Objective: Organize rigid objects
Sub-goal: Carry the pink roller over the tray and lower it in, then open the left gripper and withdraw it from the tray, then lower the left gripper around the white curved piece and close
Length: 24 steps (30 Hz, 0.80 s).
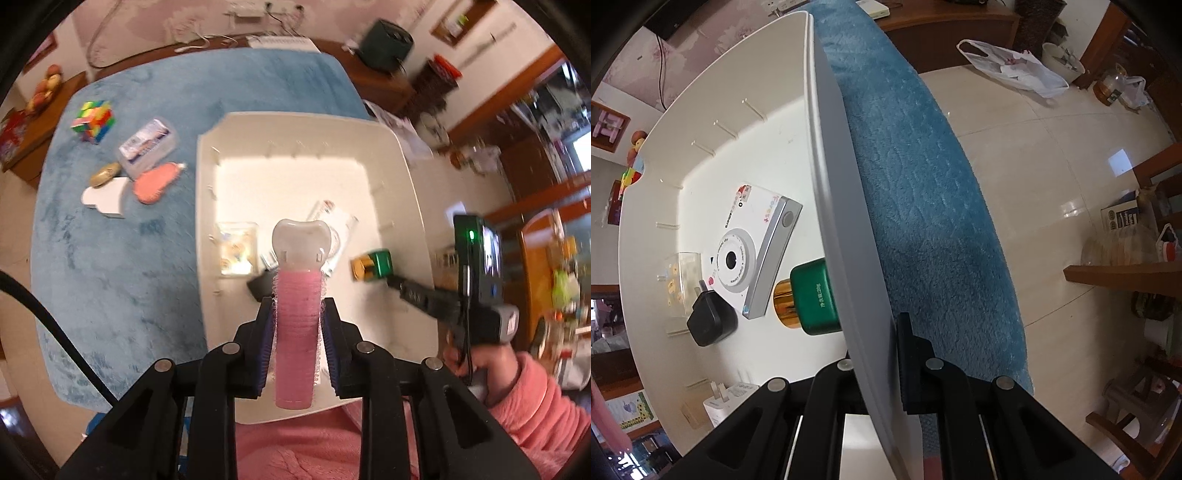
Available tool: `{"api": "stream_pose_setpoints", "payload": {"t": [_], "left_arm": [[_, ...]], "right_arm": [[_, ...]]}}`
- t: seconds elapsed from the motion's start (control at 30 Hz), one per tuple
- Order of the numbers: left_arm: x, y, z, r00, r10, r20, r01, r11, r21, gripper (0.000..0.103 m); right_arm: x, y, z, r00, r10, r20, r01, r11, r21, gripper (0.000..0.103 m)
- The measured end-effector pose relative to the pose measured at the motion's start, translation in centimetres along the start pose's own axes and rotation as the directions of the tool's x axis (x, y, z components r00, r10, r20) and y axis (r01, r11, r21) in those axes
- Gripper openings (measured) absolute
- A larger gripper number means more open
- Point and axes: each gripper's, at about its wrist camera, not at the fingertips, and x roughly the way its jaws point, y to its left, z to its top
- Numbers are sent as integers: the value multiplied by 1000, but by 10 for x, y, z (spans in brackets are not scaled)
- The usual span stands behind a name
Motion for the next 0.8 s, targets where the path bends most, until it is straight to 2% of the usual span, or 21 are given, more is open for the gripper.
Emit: {"api": "stream_pose_setpoints", "payload": {"t": [0.07,0.13,0.23,0.4,0.57,0.6,0.63,0.8], "left_arm": [[-1,-2,2,1000,1,-8,-1,1000,12,40],[-5,2,6,1000,13,6,-14,1000,13,56],[-12,14,14,999,24,29,-24,1000,-7,68],[-16,58,30,995,95,42,-91,993,-76,70],[-10,120,46,989,145,15,-140,973,-181,71],[-6,136,49,988,156,7,-152,967,-203,74],[-3,149,51,986,164,1,-160,962,-221,77],[20,195,60,984,171,-47,-178,941,-288,78]], "right_arm": [[-1,-2,0,1000,7,-2,-7,1000,20,7],[-1,-3,1,1000,10,-1,-10,999,35,7],[-1,-2,1,1000,2,4,-2,999,35,7],[-1,-2,1,1000,3,8,-3,998,61,7],[-1,-2,0,1000,4,11,-5,997,73,7],[-1,-3,1,1000,5,11,-6,997,75,7],[-1,-3,1,1000,5,11,-6,997,76,7],[-1,-4,1,1000,1,8,-2,997,74,7]]}}
